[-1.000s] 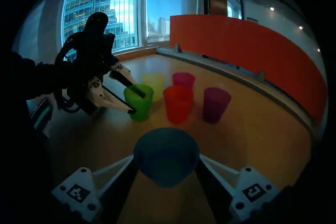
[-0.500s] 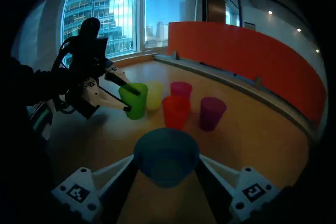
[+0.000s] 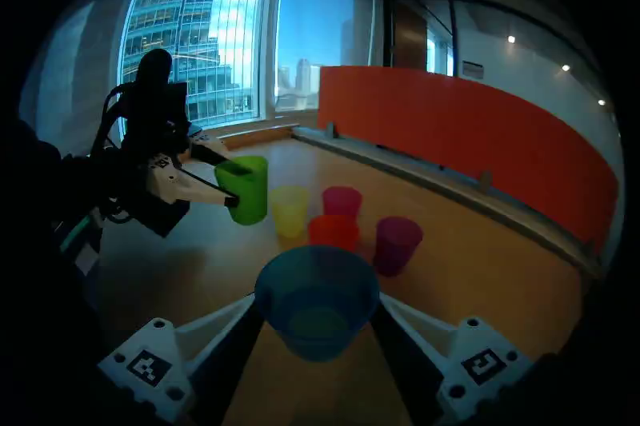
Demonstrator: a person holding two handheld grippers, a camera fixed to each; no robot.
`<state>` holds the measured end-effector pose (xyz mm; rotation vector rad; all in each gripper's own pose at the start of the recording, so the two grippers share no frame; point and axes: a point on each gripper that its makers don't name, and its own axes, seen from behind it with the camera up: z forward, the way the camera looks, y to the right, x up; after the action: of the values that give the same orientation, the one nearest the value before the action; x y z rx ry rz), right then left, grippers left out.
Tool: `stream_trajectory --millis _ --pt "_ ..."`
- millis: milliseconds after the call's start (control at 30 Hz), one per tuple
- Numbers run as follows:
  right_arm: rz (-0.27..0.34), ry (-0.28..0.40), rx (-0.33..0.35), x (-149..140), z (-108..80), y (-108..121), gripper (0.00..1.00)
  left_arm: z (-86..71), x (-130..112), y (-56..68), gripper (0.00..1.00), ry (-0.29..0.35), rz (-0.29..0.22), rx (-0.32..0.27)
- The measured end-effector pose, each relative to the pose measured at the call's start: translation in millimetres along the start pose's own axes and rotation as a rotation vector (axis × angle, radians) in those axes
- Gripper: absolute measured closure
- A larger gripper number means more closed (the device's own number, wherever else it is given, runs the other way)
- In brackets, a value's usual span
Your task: Pour water
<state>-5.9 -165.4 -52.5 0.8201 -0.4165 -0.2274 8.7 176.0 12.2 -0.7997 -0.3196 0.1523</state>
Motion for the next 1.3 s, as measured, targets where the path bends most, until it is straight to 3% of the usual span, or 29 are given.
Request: stream_trajectory --millis 867,1300 --pt "0.002 0.217 -0.036 75 -12.9 5 0.11 -40.8 59 -7.5 0.17 0.173 0.014 0.06" --pt "-0.001 0.266 -0.042 92 -16.2 6 0.11 -52.9 79 -7.4 0.17 0.247 0.008 0.071"
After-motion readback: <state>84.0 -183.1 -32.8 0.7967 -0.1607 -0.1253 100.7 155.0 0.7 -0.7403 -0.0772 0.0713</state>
